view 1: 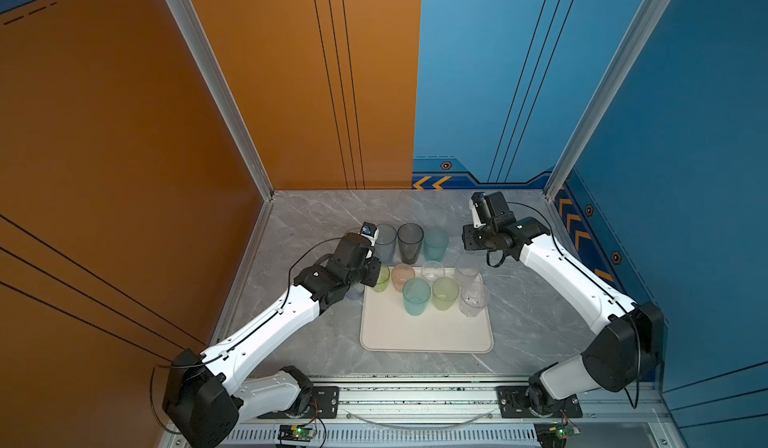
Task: Place the glasses into the tray
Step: 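Move the right gripper back to the remaining teal dimpled cup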
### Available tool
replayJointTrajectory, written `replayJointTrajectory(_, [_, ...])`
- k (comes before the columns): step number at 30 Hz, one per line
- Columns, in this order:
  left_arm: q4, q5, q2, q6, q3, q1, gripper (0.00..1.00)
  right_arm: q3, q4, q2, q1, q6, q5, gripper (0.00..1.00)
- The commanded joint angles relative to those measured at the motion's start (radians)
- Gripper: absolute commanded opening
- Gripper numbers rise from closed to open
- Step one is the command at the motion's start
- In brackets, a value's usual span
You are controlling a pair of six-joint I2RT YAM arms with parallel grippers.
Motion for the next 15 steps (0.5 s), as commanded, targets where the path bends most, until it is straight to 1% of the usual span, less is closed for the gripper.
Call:
replayJointTrajectory(1, [0.029,-0.019,0.015,-0.002,-0.005,-0.009,0.21,0.050,0.020,0.049,-0.005,0.026,-0.001,0.35])
replayJointTrajectory(7, [0.037,-0.016,0.037,0.009,-0.004,-0.006,0.21,0.102,0.017,0.131,0.000,0.030,-0.030,0.31])
replayJointTrajectory(15, [0.048,-0.004,0.031,0.025,-0.001,0.009,0.21,0.202,-0.018,0.255,0.014,0.020,-0.029,0.30])
